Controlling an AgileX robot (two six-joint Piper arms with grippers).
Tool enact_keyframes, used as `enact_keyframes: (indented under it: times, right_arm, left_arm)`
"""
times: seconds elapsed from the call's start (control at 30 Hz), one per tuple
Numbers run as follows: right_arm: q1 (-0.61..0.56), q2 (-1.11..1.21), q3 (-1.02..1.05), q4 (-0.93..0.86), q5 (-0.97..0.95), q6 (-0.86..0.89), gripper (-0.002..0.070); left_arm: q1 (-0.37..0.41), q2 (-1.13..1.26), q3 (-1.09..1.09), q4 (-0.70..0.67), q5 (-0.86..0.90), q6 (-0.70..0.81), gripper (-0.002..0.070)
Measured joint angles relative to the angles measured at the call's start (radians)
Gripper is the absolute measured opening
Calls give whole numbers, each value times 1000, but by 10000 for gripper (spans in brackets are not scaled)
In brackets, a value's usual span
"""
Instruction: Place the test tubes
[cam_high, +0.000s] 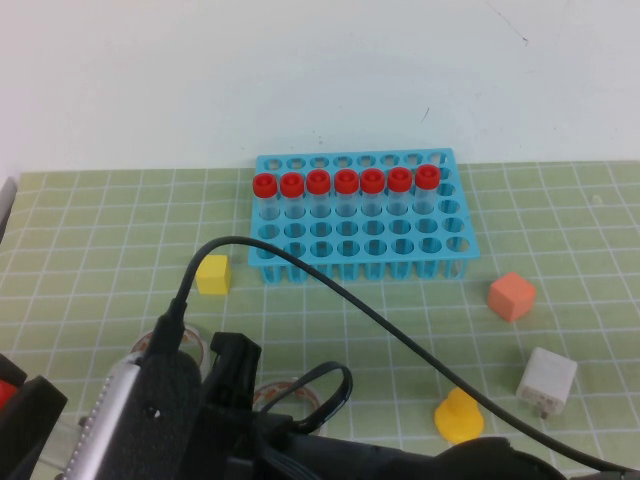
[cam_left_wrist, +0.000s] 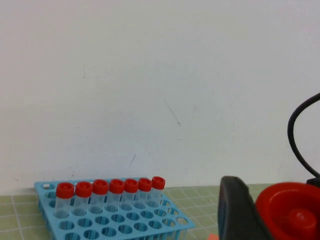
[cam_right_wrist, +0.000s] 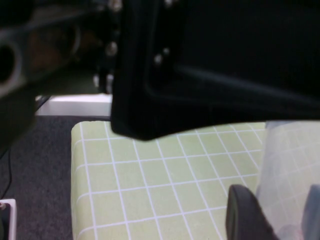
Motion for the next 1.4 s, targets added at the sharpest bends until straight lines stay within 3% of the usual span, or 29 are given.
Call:
enact_keyframes:
  times: [0.53, 0.77, 1.03, 1.2, 1.4]
  right_arm:
    - [0, 2, -5, -2, -6, 57, 237]
    - [0, -2, -29, -4, 14, 118, 468]
    - [0, -129, -29, -4, 34, 103, 506]
    - [0, -215, -29, -4, 93, -17, 508]
    - [0, -270, -29, 113, 480, -420, 500]
  left_arm:
    - [0, 0, 0, -5, 0, 7, 254]
    - [0, 0, -2, -4, -35, 35, 254]
    - [0, 38, -50, -4, -82, 60, 253]
    - [0, 158, -140, -4, -80, 106, 253]
    - [0, 366, -256, -4, -31, 197, 253]
